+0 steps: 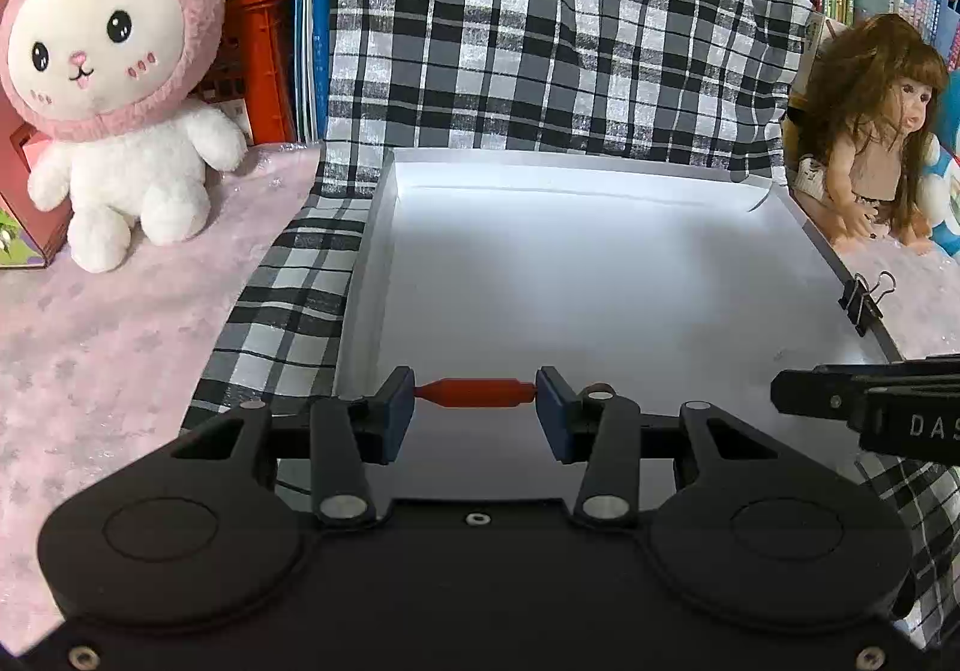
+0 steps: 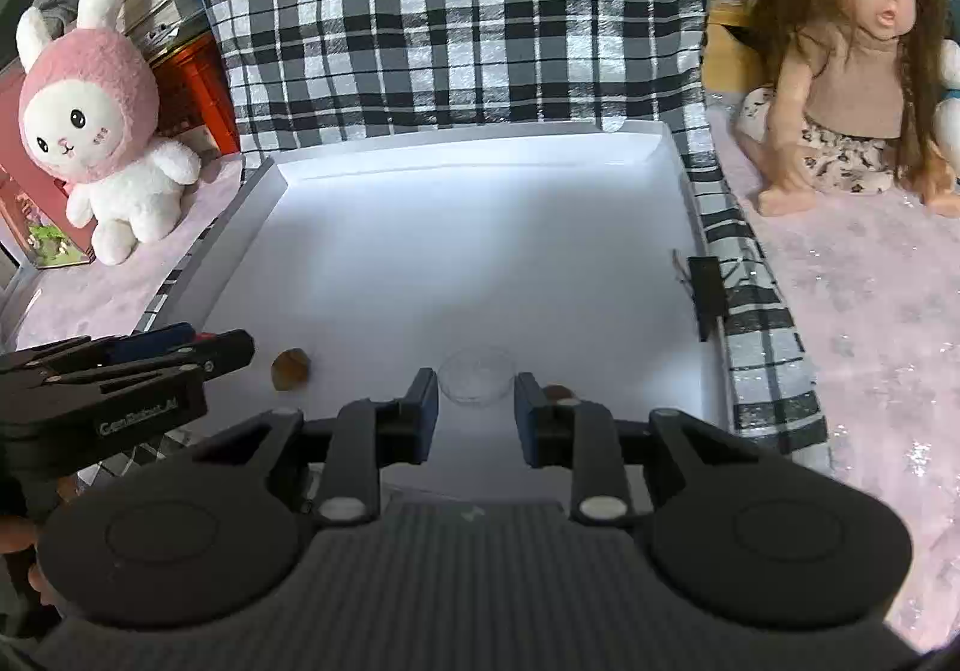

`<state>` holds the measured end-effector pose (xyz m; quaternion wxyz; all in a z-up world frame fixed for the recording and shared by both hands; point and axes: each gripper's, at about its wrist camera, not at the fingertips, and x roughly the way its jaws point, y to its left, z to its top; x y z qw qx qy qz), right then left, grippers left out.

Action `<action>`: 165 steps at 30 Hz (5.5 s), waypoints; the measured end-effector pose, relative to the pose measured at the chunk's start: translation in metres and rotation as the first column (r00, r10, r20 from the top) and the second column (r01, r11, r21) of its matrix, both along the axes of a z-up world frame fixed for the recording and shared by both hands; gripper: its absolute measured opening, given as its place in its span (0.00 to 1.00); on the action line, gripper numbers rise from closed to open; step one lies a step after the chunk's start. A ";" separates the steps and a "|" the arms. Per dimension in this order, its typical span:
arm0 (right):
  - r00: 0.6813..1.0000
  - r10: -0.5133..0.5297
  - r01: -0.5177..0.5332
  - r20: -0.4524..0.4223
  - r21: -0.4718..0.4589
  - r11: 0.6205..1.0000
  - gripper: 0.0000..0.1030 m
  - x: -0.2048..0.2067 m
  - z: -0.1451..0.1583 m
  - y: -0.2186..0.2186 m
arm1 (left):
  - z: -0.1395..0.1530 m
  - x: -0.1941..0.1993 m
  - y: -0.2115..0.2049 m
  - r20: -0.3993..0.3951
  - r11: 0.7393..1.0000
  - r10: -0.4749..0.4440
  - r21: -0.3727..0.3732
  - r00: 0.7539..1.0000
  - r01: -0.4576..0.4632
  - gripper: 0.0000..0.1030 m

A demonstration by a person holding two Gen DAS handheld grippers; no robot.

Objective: Organize rigid objects
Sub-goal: 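Carry the sausage and cup into the white box and open both grippers, then withdraw both grippers from the box back over the cloth, then grasp a black lid with the left gripper while the right grasps the blue tray, then lift the black lid with the left gripper while the right carries the blue tray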

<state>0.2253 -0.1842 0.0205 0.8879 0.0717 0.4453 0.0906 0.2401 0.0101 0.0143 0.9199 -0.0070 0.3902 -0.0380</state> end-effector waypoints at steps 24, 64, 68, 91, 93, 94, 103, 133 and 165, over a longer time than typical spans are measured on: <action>1.000 -0.004 0.004 0.003 -0.022 1.000 0.43 0.000 -0.009 0.005 | -0.008 0.001 -0.002 0.002 1.000 0.003 0.010 1.000 -0.003 0.42; 0.910 0.093 -0.055 0.405 -0.107 0.993 1.00 -0.165 0.017 -0.020 | 0.016 -0.185 0.025 0.274 1.000 0.004 -0.017 0.962 0.000 0.92; 0.905 0.096 -0.046 0.413 -0.129 0.991 1.00 -0.177 0.005 -0.020 | 0.004 -0.198 0.025 0.285 0.999 -0.008 0.036 0.959 -0.002 0.93; 0.926 0.205 -0.129 0.318 -0.247 0.961 1.00 -0.217 -0.034 -0.016 | -0.022 -0.215 0.054 0.247 0.998 0.034 -0.056 0.968 -0.021 0.85; 0.922 0.215 -0.131 0.322 -0.263 0.956 0.99 -0.218 -0.034 -0.013 | -0.023 -0.214 0.053 0.242 0.998 0.033 -0.055 0.970 -0.020 0.80; 0.921 0.217 -0.132 0.323 -0.267 0.955 0.98 -0.218 -0.033 -0.013 | -0.023 -0.213 0.052 0.240 0.998 0.031 -0.052 0.970 -0.019 0.78; 0.930 0.173 -0.086 0.324 -0.265 0.960 0.80 -0.214 -0.030 -0.016 | -0.025 -0.205 0.047 0.189 1.000 0.008 -0.007 0.982 -0.007 0.44; 0.953 0.057 -0.015 0.299 -0.140 0.990 0.20 -0.202 -0.016 -0.021 | -0.009 -0.195 0.033 0.203 0.999 -0.038 0.029 0.978 0.032 0.29; 0.976 0.089 -0.048 0.198 -0.203 0.978 0.39 -0.199 -0.020 -0.036 | 0.042 -0.179 0.033 0.220 0.996 -0.081 -0.013 0.972 0.086 0.29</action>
